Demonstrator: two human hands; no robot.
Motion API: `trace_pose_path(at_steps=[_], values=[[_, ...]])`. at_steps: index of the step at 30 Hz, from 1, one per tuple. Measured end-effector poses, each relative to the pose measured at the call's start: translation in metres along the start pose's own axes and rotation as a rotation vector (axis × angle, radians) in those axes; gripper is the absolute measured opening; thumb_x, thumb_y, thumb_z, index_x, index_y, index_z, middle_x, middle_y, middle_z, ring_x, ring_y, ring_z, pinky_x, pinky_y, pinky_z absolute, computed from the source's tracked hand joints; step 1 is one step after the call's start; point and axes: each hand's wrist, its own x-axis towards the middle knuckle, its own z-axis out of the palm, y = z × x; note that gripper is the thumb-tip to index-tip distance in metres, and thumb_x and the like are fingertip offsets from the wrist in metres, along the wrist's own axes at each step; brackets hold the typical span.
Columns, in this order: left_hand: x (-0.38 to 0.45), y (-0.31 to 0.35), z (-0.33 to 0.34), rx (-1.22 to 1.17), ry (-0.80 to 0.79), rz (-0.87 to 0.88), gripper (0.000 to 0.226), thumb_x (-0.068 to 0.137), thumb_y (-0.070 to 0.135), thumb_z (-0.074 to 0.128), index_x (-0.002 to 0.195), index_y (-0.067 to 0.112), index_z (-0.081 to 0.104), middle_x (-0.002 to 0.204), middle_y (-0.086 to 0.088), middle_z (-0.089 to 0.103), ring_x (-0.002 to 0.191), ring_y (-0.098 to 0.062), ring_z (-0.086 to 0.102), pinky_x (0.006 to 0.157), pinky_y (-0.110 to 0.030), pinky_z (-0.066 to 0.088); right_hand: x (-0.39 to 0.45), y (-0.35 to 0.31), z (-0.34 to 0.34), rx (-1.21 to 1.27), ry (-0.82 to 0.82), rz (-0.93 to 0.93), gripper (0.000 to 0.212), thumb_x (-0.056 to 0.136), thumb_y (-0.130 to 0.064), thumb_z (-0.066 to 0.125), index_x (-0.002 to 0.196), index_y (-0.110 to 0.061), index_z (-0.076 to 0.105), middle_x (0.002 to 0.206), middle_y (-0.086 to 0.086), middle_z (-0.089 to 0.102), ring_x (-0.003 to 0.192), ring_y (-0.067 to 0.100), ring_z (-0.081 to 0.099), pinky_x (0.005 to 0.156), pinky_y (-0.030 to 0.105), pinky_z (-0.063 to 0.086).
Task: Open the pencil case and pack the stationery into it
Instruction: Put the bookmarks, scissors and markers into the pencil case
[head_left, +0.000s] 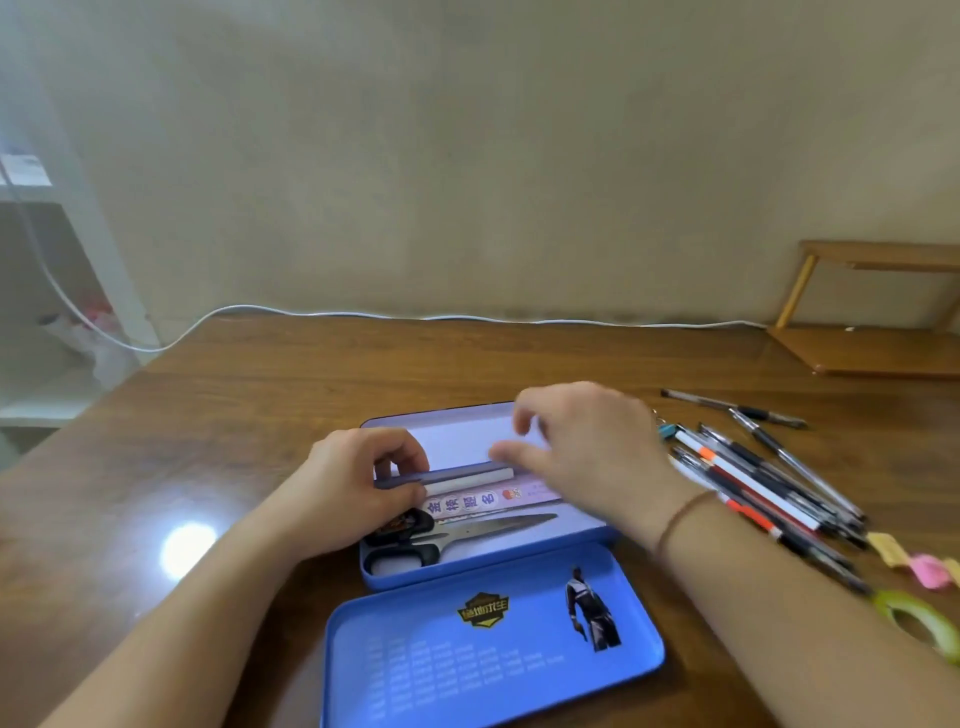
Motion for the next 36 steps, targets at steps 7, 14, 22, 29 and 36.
trace_pose_path(at_steps=[7,14,22,29,36], values=[[-0.001,0.001,0.001,-0.005,0.003,-0.008,0.015,0.075,0.027,0.079,0.077,0.033,0.066,0.078,0.028,0.062,0.065,-0.002,0.054,0.057,-0.018,0.039,-0.033,0.120,-0.039,0.007,-0.162,0.583,0.010,0.084,-0.034,0.071,0.076,-0.033,0.066,0.081,-0.008,0.063,0.076,0.013,0.058,0.063,0.030,0.050],[-0.002,0.004,0.002,-0.045,0.022,0.008,0.016,0.076,0.020,0.080,0.077,0.029,0.067,0.076,0.011,0.064,0.064,-0.005,0.054,0.055,-0.014,0.040,-0.037,0.139,-0.023,-0.043,-0.341,0.746,0.011,0.083,-0.036,0.072,0.076,-0.028,0.072,0.086,-0.005,0.068,0.080,0.013,0.061,0.072,0.034,0.057],[-0.003,0.007,0.002,-0.083,0.020,0.016,0.010,0.081,0.019,0.075,0.079,0.026,0.068,0.081,0.024,0.064,0.068,-0.005,0.054,0.059,-0.013,0.041,-0.039,0.146,-0.017,0.009,-0.317,0.788,0.013,0.090,-0.030,0.066,0.078,-0.027,0.069,0.084,-0.003,0.067,0.076,0.014,0.059,0.061,0.030,0.049],[-0.002,0.002,0.003,-0.105,0.005,0.012,0.010,0.087,0.020,0.067,0.079,0.026,0.068,0.074,0.016,0.068,0.060,-0.004,0.053,0.057,-0.015,0.041,-0.035,0.094,-0.030,0.135,0.133,0.388,0.006,0.094,-0.028,0.059,0.091,-0.031,0.063,0.081,-0.005,0.063,0.072,0.017,0.056,0.054,0.031,0.041],[-0.001,0.000,-0.003,-0.161,-0.050,-0.022,0.011,0.088,0.020,0.065,0.080,0.026,0.069,0.074,0.008,0.069,0.065,-0.009,0.057,0.065,-0.027,0.048,-0.009,0.007,0.025,-0.127,0.128,-0.227,0.018,0.070,-0.025,0.082,0.069,-0.029,0.064,0.062,-0.008,0.063,0.061,0.021,0.059,0.051,0.028,0.037]])
